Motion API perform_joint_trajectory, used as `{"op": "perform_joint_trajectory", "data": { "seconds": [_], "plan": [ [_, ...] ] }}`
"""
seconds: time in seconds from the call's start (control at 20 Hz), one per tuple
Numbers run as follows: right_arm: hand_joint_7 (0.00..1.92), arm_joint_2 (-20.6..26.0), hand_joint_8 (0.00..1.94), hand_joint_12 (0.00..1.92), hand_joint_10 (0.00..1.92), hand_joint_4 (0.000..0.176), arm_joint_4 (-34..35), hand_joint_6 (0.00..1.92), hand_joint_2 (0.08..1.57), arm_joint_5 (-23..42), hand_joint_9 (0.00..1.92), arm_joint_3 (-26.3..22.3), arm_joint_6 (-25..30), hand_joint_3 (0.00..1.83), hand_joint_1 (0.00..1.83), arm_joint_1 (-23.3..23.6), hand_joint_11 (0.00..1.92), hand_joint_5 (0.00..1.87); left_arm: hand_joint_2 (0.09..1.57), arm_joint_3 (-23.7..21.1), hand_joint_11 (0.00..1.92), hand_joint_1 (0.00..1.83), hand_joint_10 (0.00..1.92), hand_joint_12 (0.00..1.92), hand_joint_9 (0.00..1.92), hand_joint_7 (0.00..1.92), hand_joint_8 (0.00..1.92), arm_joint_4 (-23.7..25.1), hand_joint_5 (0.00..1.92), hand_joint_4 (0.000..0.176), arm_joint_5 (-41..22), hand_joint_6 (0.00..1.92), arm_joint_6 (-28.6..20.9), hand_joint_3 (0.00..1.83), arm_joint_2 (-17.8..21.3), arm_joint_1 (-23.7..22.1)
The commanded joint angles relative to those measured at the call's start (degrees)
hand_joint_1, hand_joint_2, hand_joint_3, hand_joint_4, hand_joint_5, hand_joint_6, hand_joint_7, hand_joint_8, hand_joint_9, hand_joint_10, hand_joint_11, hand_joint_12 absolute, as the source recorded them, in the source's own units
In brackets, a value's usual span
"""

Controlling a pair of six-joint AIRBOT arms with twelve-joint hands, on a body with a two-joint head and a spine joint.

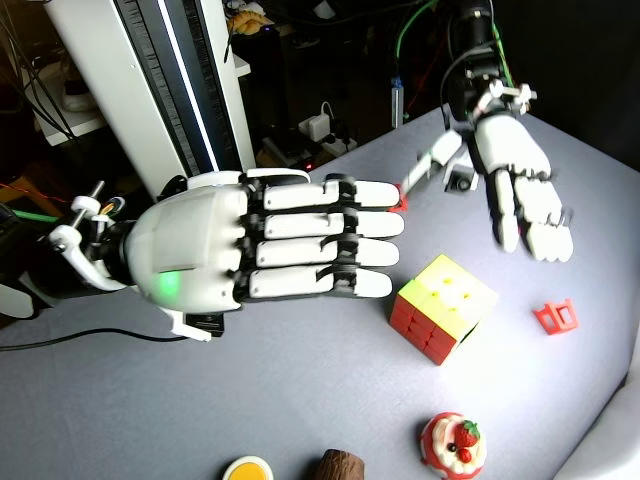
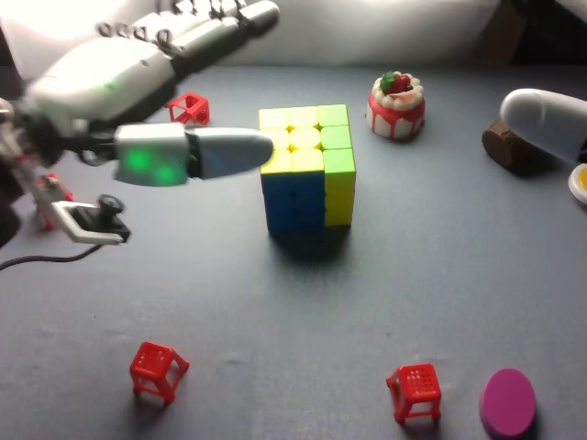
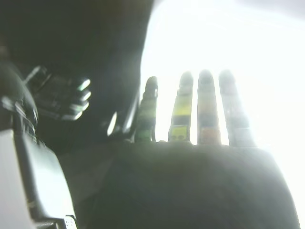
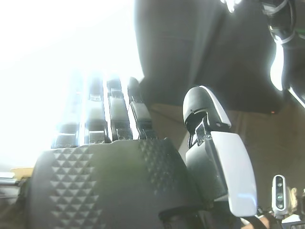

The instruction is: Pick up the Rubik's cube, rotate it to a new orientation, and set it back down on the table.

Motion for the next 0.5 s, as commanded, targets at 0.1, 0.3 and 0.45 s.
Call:
{"op": "perform_joint_trajectory", "data": {
  "seconds": [0.1, 0.3, 0.45],
  "plan": [
    [0.00, 1.6, 0.00, 0.00, 0.00, 0.000, 4.6, 0.00, 1.24, 7.2, 0.00, -1.3, 0.3, 0.00, 0.00, -1.4, 0.00, 0.00, 1.06, -1.7, 0.00, 0.00, 0.00, 0.00, 0.00, 0.00, 0.00, -3.5, 0.00, 0.067, -12.5, 0.00, 1.6, 0.04, 2.2, 1.6],
    [0.00, 2.9, 0.00, 0.00, 0.00, 0.000, 6.6, 0.00, 1.24, 9.7, 0.00, -2.3, 0.3, 0.00, 0.00, -3.2, 0.00, 0.00, 1.01, -4.7, 0.00, 0.00, 0.00, 0.00, 0.00, 0.00, 0.00, -6.0, 0.00, 0.169, -19.1, 0.00, 4.4, 0.01, 5.0, 4.4],
    [0.00, 3.6, 0.00, 0.00, 0.00, 0.000, 7.4, 0.00, 1.30, 13.1, 0.00, -3.0, 0.3, 0.00, 0.00, -3.8, 0.00, 0.00, 1.05, -6.4, 0.00, 0.00, 0.00, 0.00, 0.00, 0.00, 0.00, -7.2, 0.00, 0.176, -23.4, 0.00, 5.6, 0.02, 6.6, 6.4]
  ]
}}
